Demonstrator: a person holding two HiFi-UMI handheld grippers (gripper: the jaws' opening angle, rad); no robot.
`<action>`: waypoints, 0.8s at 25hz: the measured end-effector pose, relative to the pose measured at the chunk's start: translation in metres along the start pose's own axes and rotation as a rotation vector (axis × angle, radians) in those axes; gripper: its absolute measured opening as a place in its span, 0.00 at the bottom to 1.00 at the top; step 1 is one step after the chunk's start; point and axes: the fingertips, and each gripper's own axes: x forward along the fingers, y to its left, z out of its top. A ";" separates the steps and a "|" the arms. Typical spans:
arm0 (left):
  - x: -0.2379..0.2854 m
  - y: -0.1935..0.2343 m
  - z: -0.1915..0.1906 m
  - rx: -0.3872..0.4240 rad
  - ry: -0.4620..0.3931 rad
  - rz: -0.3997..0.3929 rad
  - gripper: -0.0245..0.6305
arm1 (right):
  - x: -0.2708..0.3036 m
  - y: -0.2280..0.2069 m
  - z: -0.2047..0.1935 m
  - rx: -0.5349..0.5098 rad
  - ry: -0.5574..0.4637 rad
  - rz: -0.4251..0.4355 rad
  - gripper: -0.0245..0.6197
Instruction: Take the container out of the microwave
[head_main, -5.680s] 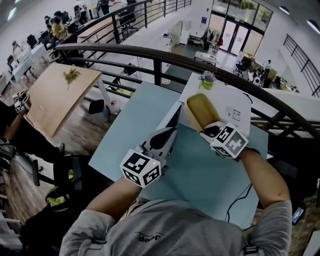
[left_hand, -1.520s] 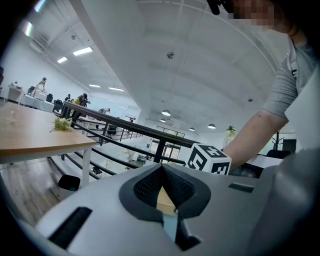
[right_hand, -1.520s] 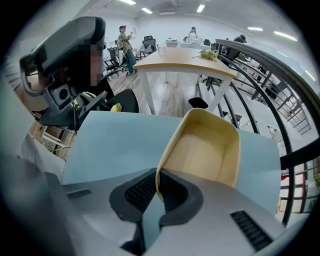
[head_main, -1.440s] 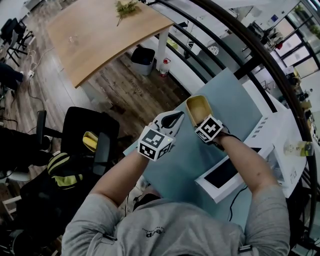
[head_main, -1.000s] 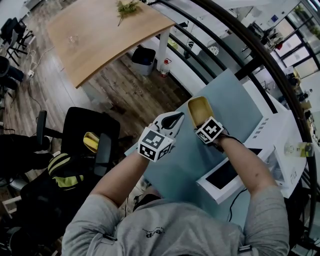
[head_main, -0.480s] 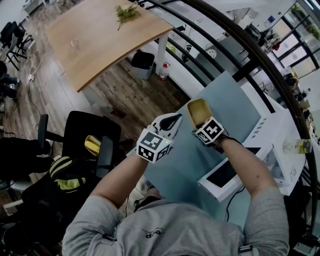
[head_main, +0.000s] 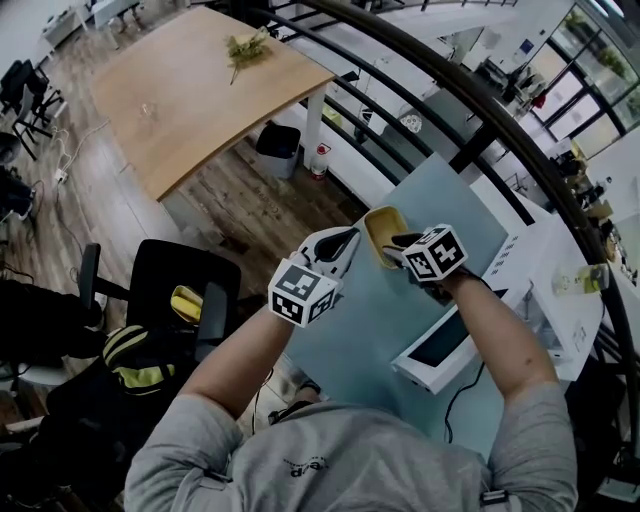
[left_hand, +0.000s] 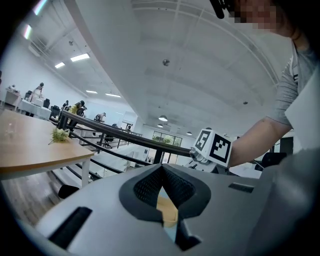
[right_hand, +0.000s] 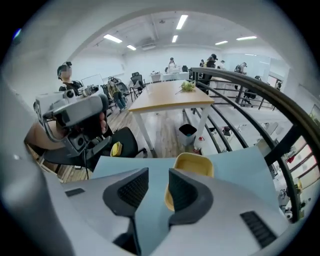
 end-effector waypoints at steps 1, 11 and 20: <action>-0.001 -0.003 0.006 0.004 -0.005 -0.003 0.06 | -0.010 0.000 0.007 0.008 -0.028 -0.008 0.25; -0.003 -0.069 0.073 0.053 -0.062 -0.051 0.06 | -0.130 0.007 0.036 0.058 -0.337 -0.098 0.10; -0.010 -0.174 0.117 0.086 -0.114 -0.089 0.06 | -0.260 0.022 -0.004 0.060 -0.544 -0.176 0.07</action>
